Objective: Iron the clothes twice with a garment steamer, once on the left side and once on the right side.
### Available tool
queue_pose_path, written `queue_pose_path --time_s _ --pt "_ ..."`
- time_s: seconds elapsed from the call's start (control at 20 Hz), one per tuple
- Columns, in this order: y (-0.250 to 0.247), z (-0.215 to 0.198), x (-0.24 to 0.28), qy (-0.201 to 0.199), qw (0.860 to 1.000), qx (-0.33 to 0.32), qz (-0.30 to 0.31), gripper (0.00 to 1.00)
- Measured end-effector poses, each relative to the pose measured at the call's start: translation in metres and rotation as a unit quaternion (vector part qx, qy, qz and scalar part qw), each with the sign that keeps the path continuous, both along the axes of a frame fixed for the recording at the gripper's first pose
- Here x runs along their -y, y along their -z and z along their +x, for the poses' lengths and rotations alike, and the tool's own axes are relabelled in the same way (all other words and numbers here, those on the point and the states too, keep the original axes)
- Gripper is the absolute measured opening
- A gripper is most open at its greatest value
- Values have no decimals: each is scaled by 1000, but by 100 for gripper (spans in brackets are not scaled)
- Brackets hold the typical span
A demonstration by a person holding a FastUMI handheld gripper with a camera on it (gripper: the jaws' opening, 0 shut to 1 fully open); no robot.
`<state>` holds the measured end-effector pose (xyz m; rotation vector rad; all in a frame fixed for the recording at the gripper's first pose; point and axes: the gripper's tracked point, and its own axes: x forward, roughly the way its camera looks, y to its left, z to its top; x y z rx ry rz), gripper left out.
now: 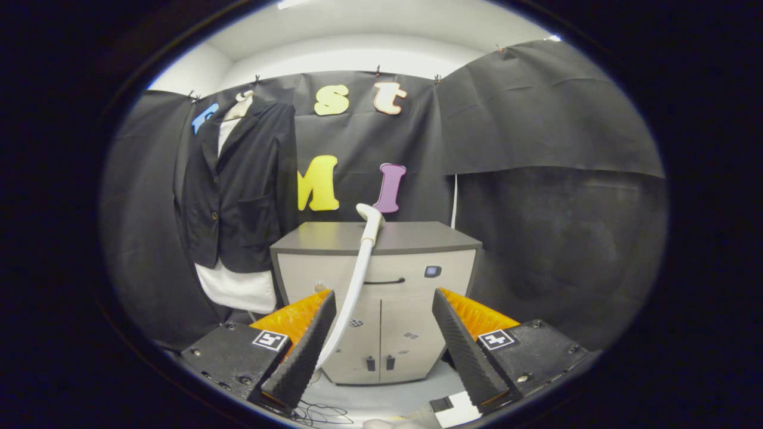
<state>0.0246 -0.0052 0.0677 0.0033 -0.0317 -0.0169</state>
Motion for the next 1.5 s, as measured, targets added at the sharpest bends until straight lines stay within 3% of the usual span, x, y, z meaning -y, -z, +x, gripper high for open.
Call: queue_pose_path --time_s 0.5,0.95,1.15,1.5 --pt "-99 107 32 0 999 25 25 100" --pt "-178 239 19 -41 999 20 13 100" --pt "-185 294 1 -66 998 -8 3 100" --pt "-144 373 -18 -89 991 -101 4 100"
